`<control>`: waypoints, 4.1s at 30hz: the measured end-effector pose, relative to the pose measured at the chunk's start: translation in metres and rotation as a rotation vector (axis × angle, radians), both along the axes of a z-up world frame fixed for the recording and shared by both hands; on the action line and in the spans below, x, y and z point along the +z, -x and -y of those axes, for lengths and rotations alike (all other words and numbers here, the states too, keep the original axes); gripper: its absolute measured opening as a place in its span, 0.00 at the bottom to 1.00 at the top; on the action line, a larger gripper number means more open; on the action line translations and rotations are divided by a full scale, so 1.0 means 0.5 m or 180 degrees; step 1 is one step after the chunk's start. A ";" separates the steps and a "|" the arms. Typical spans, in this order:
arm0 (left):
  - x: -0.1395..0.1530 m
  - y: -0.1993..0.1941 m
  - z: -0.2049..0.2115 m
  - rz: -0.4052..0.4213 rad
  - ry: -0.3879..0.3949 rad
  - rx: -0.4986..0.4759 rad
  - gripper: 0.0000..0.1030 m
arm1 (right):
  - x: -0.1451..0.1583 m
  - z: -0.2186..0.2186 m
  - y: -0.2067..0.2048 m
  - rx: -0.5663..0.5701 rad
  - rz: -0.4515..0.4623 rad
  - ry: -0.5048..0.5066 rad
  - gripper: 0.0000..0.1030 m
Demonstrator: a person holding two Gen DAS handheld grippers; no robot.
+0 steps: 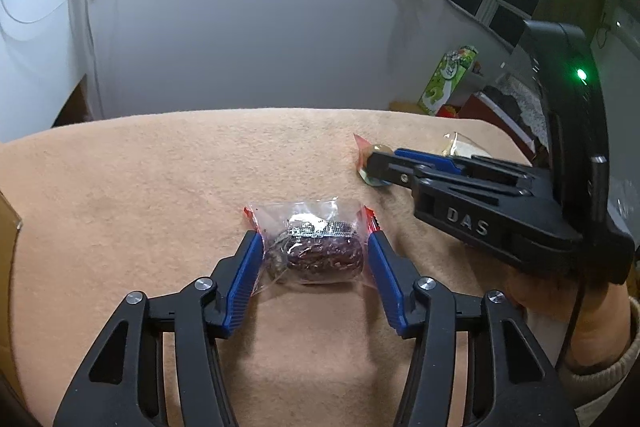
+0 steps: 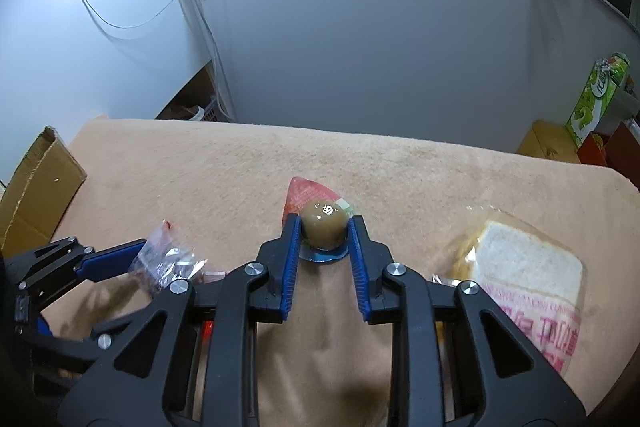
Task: Organize snacks
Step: 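Grasp the brown pastry packet with the left tool while the right tool grasps the fruit on its dish, then carry the pastry packet and fruit dish to the cardboard box and open both tools to drop them, then move both open tools toward the packaged bread slice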
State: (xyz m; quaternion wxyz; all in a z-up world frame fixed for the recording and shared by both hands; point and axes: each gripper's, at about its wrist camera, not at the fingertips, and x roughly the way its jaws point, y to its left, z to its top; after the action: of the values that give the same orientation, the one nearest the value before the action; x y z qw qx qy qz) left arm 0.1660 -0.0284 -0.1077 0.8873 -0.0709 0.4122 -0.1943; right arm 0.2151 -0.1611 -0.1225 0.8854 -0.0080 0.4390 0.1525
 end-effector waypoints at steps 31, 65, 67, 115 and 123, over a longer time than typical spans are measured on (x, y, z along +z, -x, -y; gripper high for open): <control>0.155 0.218 -0.038 0.0838 -0.0057 0.0103 0.50 | 0.181 0.034 0.342 -0.0160 0.0801 -0.0454 0.24; 0.196 0.335 -0.309 0.1155 -0.0145 0.0977 0.50 | 0.234 -0.307 0.335 0.0879 0.0899 -0.0562 0.25; 0.190 0.339 -0.335 0.1129 -0.0162 0.1074 0.50 | 0.235 -0.342 0.337 0.0992 0.0902 -0.0570 0.25; 0.147 0.368 -0.472 0.0804 -0.0515 0.1627 0.67 | 0.152 -0.451 0.298 0.1283 0.0614 -0.0579 0.45; 0.156 0.347 -0.394 0.0808 -0.0549 0.1392 0.67 | 0.147 -0.343 0.288 0.0973 0.0615 -0.0624 0.45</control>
State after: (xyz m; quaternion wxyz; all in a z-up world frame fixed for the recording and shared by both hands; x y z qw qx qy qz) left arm -0.0073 0.1686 -0.0298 0.9555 -0.0575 0.2876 0.0305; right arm 0.0710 0.0105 -0.0491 0.8865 -0.0029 0.3288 0.3256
